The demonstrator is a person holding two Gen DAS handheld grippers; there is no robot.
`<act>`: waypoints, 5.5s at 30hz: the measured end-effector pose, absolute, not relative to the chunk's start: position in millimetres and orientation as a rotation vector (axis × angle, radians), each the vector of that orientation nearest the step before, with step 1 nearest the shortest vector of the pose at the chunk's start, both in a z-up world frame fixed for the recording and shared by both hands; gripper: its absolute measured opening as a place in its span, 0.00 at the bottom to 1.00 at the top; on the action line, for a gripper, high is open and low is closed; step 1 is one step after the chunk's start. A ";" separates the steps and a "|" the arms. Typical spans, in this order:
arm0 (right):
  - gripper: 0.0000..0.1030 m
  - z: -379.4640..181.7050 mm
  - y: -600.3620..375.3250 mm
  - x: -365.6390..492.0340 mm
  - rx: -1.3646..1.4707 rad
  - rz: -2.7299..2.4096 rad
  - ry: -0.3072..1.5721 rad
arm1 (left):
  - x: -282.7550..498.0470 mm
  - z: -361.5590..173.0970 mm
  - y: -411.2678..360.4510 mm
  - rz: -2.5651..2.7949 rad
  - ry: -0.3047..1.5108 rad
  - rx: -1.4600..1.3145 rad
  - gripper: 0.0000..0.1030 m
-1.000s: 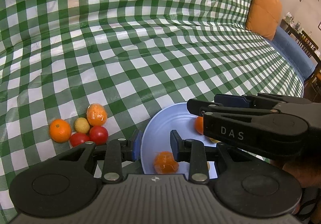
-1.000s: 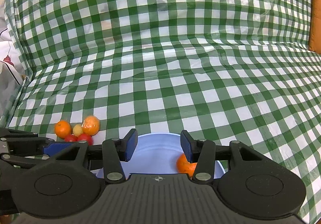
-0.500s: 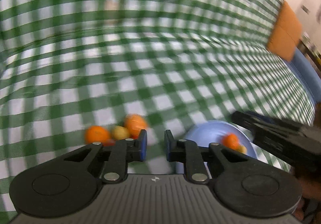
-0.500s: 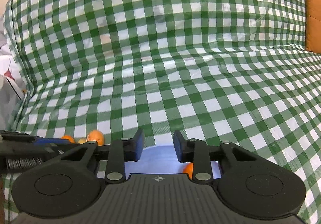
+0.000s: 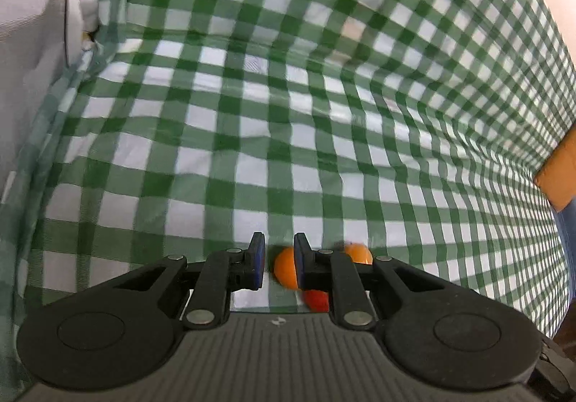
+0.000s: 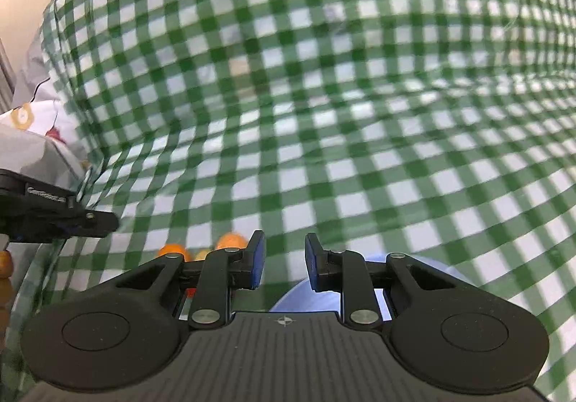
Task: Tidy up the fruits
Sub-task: 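Grasp a red tomato with the right tool while the left tool grasps a tangerine, then carry the tangerine and red tomato over the blue plate with both tools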
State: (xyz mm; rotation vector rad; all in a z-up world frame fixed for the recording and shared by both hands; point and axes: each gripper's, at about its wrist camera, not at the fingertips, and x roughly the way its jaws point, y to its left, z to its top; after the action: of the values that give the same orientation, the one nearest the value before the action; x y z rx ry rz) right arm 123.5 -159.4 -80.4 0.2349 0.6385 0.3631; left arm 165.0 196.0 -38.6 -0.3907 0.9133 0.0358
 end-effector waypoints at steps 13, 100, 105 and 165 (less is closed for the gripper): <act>0.29 -108.3 -95.3 143.6 0.244 0.443 0.753 | 180.6 -68.0 178.4 0.014 0.988 -0.399 0.35; 0.30 -56.6 -211.6 119.4 0.058 0.315 0.727 | 155.8 -41.0 40.9 -0.130 0.920 0.056 0.38; 0.30 -60.0 -219.4 121.2 0.055 0.302 0.732 | 156.3 -43.2 29.7 -0.146 0.923 0.073 0.38; 0.30 -69.3 -243.3 128.5 0.054 0.288 0.772 | 157.6 -62.3 -7.3 -0.226 0.969 0.138 0.38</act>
State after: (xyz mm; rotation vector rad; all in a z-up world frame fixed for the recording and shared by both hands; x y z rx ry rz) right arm 128.5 -243.3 -69.3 0.0542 0.7725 0.2876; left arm 157.6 -7.3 -62.3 0.1378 0.9692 -0.2259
